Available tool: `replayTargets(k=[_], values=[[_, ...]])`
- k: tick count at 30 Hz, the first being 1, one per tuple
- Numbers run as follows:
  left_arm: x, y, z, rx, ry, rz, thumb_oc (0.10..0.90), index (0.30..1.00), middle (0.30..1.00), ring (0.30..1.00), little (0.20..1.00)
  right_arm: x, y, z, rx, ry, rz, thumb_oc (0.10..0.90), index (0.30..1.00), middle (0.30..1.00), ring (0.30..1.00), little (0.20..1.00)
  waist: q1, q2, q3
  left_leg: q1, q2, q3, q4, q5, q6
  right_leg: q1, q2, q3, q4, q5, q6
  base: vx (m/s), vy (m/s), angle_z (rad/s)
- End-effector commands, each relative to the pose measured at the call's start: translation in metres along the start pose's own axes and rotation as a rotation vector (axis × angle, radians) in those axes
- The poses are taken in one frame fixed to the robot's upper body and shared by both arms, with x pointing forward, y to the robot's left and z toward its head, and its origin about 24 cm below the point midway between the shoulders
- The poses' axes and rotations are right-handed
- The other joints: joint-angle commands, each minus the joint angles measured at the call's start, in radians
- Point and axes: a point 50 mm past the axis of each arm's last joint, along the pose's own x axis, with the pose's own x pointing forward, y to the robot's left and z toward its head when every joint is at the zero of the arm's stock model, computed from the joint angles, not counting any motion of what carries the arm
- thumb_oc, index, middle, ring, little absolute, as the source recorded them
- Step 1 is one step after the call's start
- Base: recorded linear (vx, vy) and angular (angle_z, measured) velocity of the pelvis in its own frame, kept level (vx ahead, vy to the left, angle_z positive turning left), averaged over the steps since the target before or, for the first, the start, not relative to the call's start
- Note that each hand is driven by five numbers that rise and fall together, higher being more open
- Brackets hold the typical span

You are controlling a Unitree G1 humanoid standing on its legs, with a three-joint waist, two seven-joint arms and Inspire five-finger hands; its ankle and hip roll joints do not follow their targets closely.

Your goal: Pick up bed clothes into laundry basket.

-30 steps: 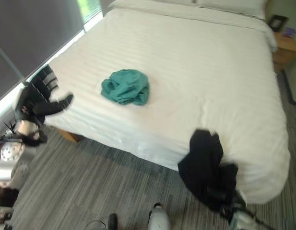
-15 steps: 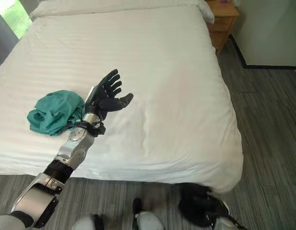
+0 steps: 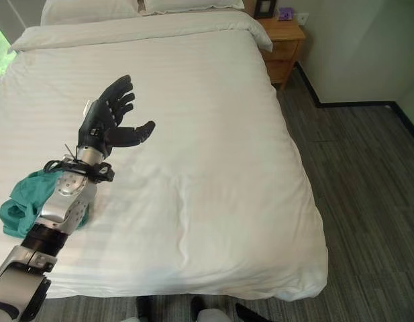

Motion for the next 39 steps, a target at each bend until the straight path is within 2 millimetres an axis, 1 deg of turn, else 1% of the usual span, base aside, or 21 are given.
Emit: replayTargets(k=[1, 3, 4, 5, 7, 8, 11, 13, 17, 19, 22, 24, 26, 28, 29, 30, 31, 34, 37, 38, 39], values=[[-0.004, 0.051, 0.066, 0.039, -0.303, 0.123, 0.8, 0.9, 0.9, 0.9, 0.9, -0.002, -0.013, 0.008, 0.015, -0.048, 0.001, 0.4, 0.3, 0.3, 0.3, 0.3, 0.05, 0.03, -0.061, 0.035, 0.001, 0.032, 0.005, -0.09, -0.019, 0.033, -0.148, -0.065, -0.037, 0.0, 0.194, 0.01, 0.043, 0.08], [-0.02, 0.075, 0.066, 0.123, -0.28, 0.151, 0.8, 0.9, 0.9, 0.9, 0.9, -0.002, -0.011, 0.017, 0.007, -0.085, 0.026, 0.4, 0.3, 0.3, 0.3, 0.3, 0.063, 0.034, -0.065, 0.031, -0.008, 0.031, 0.005, -0.102, -0.016, 0.029, -0.154, -0.067, -0.042, 0.006, 0.202, 0.01, 0.046, 0.25], [-0.031, 0.092, 0.068, 0.189, -0.27, 0.195, 0.8, 0.9, 0.9, 0.9, 0.9, -0.002, -0.007, 0.023, -0.003, -0.114, 0.045, 0.4, 0.3, 0.3, 0.3, 0.3, 0.07, 0.033, -0.07, 0.029, -0.014, 0.028, 0.005, -0.106, -0.014, 0.03, -0.158, -0.071, -0.05, 0.01, 0.206, 0.02, 0.045, 0.18], [-0.042, 0.105, 0.066, 0.196, -0.259, 0.246, 0.8, 0.9, 0.9, 0.9, 0.9, -0.002, -0.005, 0.029, -0.008, -0.141, 0.064, 0.4, 0.3, 0.3, 0.3, 0.3, 0.079, 0.034, -0.072, 0.026, -0.019, 0.024, 0.005, -0.11, -0.012, 0.03, -0.163, -0.075, -0.056, 0.013, 0.21, 0.01, 0.038, 0.2], [-0.053, 0.12, 0.06, 0.186, -0.233, 0.315, 0.8, 0.9, 0.9, 0.9, 0.9, -0.003, -0.002, 0.037, -0.028, -0.179, 0.079, 0.4, 0.3, 0.3, 0.3, 0.3, 0.085, 0.036, -0.073, 0.027, -0.023, 0.023, 0.005, -0.114, -0.011, 0.031, -0.167, -0.079, -0.061, 0.015, 0.215, 0.01, 0.031, 0.2], [-0.057, 0.127, 0.061, 0.213, -0.219, 0.34, 0.8, 0.9, 0.9, 0.9, 0.9, -0.004, -0.001, 0.041, -0.035, -0.196, 0.083, 0.4, 0.3, 0.3, 0.3, 0.3, 0.09, 0.037, -0.074, 0.025, -0.025, 0.021, 0.005, -0.116, -0.009, 0.032, -0.17, -0.085, -0.065, 0.015, 0.218, 0.01, 0.023, 0.26], [-0.065, 0.146, 0.071, 0.31, -0.191, 0.37, 0.8, 0.9, 0.9, 0.9, 0.9, -0.005, 0.001, 0.056, -0.067, -0.243, 0.095, 0.4, 0.3, 0.3, 0.3, 0.3, 0.109, 0.048, -0.066, 0.009, -0.036, 0.005, 0.005, -0.117, -0.005, 0.028, -0.177, -0.097, -0.065, 0.022, 0.226, -0.01, 0.036, 0.2], [-0.068, 0.149, 0.071, 0.329, -0.179, 0.363, 0.8, 0.9, 0.9, 0.9, 0.9, -0.005, 0.003, 0.056, -0.093, -0.244, 0.101, 0.4, 0.3, 0.3, 0.3, 0.3, 0.115, 0.053, -0.064, 0.001, -0.039, -0.004, 0.005, -0.116, -0.004, 0.026, -0.181, -0.106, -0.064, 0.023, 0.228, -0.02, 0.028, 0.29], [-0.068, 0.145, 0.069, 0.324, -0.166, 0.336, 0.8, 0.9, 0.9, 0.9, 0.9, -0.004, 0.007, 0.055, -0.129, -0.231, 0.11, 0.4, 0.3, 0.3, 0.3, 0.3, 0.119, 0.06, -0.061, -0.017, -0.045, -0.019, 0.005, -0.115, -0.003, 0.016, -0.184, -0.116, -0.059, 0.022, 0.229, -0.01, 0.005, 0.19], [-0.07, 0.143, 0.065, 0.327, -0.146, 0.312, 0.8, 0.9, 0.9, 0.9, 0.9, -0.004, 0.009, 0.053, -0.159, -0.219, 0.117, 0.4, 0.3, 0.3, 0.3, 0.3, 0.122, 0.065, -0.06, -0.028, -0.047, -0.025, 0.005, -0.112, -0.001, 0.007, -0.184, -0.12, -0.056, 0.023, 0.229, -0.01, 0.002, 0.1], [-0.068, 0.137, 0.05, 0.348, -0.063, 0.237, 0.8, 0.9, 0.9, 0.9, 0.9, -0.003, 0.011, 0.047, -0.213, -0.188, 0.128, 0.4, 0.3, 0.3, 0.3, 0.3, 0.119, 0.074, -0.06, -0.028, -0.05, -0.025, 0.005, -0.113, -0.001, 0.011, -0.187, -0.126, -0.065, 0.031, 0.231, 0.01, 0.002, 0.04], [-0.068, 0.137, 0.05, 0.348, -0.063, 0.237, 0.8, 0.9, 0.9, 0.9, 0.9, -0.003, 0.011, 0.047, -0.213, -0.188, 0.128, 0.4, 0.3, 0.3, 0.3, 0.3, 0.119, 0.074, -0.06, -0.028, -0.05, -0.025, 0.005, -0.113, -0.001, 0.011, -0.187, -0.126, -0.066, 0.031, 0.231, 0.0, 0.0, 0.02], [-0.062, 0.128, 0.049, 0.468, -0.007, 0.129, 0.8, 0.9, 0.9, 0.9, 0.9, -0.003, 0.008, 0.048, -0.238, -0.182, 0.121, 0.4, 0.3, 0.3, 0.3, 0.3, 0.117, 0.079, -0.054, -0.04, -0.052, -0.029, 0.005, -0.11, -0.001, 0.004, -0.19, -0.13, -0.068, 0.034, 0.235, 0.0, 0.0, 0.0], [-0.054, 0.122, 0.05, 0.525, 0.006, 0.082, 0.8, 0.9, 0.9, 0.9, 0.9, -0.004, 0.007, 0.053, -0.251, -0.195, 0.116, 0.4, 0.3, 0.3, 0.3, 0.3, 0.114, 0.084, -0.049, -0.055, -0.054, -0.031, 0.005, -0.106, -0.001, -0.009, -0.191, -0.13, -0.068, 0.039, 0.236, -0.02, 0.002, 0.0], [-0.043, 0.115, 0.05, 0.573, 0.012, 0.055, 0.8, 0.9, 0.9, 0.9, 0.9, -0.004, 0.008, 0.056, -0.254, -0.202, 0.119, 0.4, 0.3, 0.3, 0.3, 0.3, 0.108, 0.086, -0.045, -0.062, -0.054, -0.033, 0.005, -0.106, -0.001, -0.016, -0.19, -0.132, -0.068, 0.042, 0.239, 0.0, 0.0, 0.0], [-0.036, 0.11, 0.051, 0.596, 0.003, 0.034, 0.8, 0.9, 0.9, 0.9, 0.9, -0.004, 0.008, 0.056, -0.26, -0.208, 0.119, 0.4, 0.3, 0.3, 0.3, 0.3, 0.104, 0.087, -0.042, -0.066, -0.054, -0.033, 0.005, -0.105, 0.0, -0.018, -0.189, -0.132, -0.069, 0.044, 0.24, 0.0, -0.006, 0.04], [-0.035, 0.109, 0.051, 0.596, 0.002, 0.032, 0.8, 0.9, 0.9, 0.9, 0.9, -0.004, 0.008, 0.056, -0.258, -0.208, 0.119, 0.4, 0.3, 0.3, 0.3, 0.3, 0.106, 0.086, -0.042, -0.066, -0.054, -0.034, 0.005, -0.105, 0.0, -0.018, -0.189, -0.133, -0.069, 0.044, 0.24, 0.01, -0.002, 0.06], [-0.024, 0.106, 0.053, 0.691, 0.015, 0.024, 0.8, 0.9, 0.9, 0.9, 0.9, -0.006, 0.016, 0.06, -0.29, -0.243, 0.149, 0.4, 0.3, 0.3, 0.3, 0.3, 0.094, 0.081, -0.037, -0.071, -0.052, -0.032, 0.005, -0.108, 0.001, -0.023, -0.188, -0.131, -0.07, 0.045, 0.243, 0.0, 0.001, 0.01], [-0.01, 0.107, 0.051, 0.762, 0.04, 0.067, 0.8, 0.9, 0.9, 0.9, 0.9, -0.01, 0.025, 0.066, -0.31, -0.291, 0.184, 0.4, 0.3, 0.3, 0.3, 0.3, 0.083, 0.072, -0.03, -0.08, -0.051, -0.028, 0.005, -0.109, 0.003, -0.032, -0.189, -0.127, -0.071, 0.047, 0.247, 0.0, 0.002, -0.07], [-0.01, 0.106, 0.051, 0.762, 0.039, 0.066, 0.8, 0.9, 0.9, 0.9, 0.9, -0.01, 0.025, 0.065, -0.308, -0.291, 0.184, 0.4, 0.3, 0.3, 0.3, 0.3, 0.085, 0.071, -0.03, -0.081, -0.051, -0.028, 0.005, -0.109, 0.003, -0.032, -0.189, -0.127, -0.071, 0.047, 0.247, 0.0, -0.003, -0.05], [0.0, 0.104, 0.054, 0.79, 0.043, 0.068, 0.8, 0.9, 0.9, 0.9, 0.9, -0.01, 0.028, 0.067, -0.302, -0.303, 0.189, 0.4, 0.3, 0.3, 0.3, 0.3, 0.081, 0.066, -0.025, -0.089, -0.05, -0.027, 0.005, -0.11, 0.005, -0.043, -0.188, -0.126, -0.07, 0.051, 0.247, -0.01, -0.001, -0.04]])
